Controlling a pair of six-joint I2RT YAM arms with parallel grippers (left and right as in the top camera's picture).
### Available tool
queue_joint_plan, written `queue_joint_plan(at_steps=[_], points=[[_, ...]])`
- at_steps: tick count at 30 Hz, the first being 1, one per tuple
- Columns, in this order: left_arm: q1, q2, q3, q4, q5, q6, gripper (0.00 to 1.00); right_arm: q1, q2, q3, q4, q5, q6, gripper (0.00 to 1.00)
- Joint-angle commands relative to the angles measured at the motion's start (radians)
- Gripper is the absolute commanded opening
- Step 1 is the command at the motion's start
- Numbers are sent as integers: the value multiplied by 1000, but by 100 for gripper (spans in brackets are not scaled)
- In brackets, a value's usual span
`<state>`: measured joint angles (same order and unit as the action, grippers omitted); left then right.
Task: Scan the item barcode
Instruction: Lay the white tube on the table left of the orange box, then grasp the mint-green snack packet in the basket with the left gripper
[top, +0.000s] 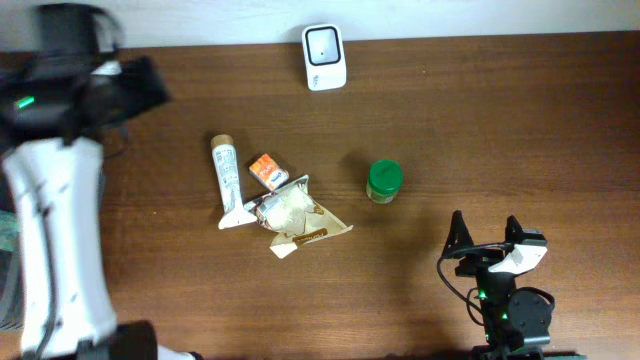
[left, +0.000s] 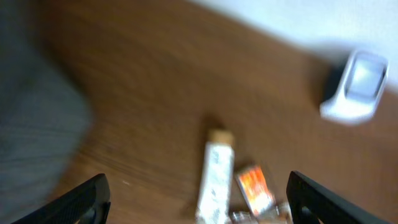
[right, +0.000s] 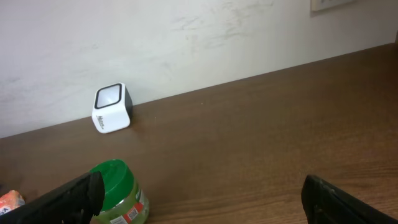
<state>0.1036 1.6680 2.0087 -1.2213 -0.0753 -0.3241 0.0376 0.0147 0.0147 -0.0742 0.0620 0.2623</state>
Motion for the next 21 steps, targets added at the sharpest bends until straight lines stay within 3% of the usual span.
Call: queue_joint_plan(at_steps=[1, 5, 9, 21], points=[[191, -66, 12, 21, -53, -50, 89, 8, -6, -9, -1, 1, 4, 98], [452, -32, -10, 38, -53, -80, 89, 8, -6, -9, -1, 1, 4, 98], [592, 57, -13, 13, -50, -102, 89, 8, -6, -9, -1, 1, 4, 98], [648, 436, -13, -38, -170, -101, 84, 8, -6, -9, -1, 1, 4, 98]])
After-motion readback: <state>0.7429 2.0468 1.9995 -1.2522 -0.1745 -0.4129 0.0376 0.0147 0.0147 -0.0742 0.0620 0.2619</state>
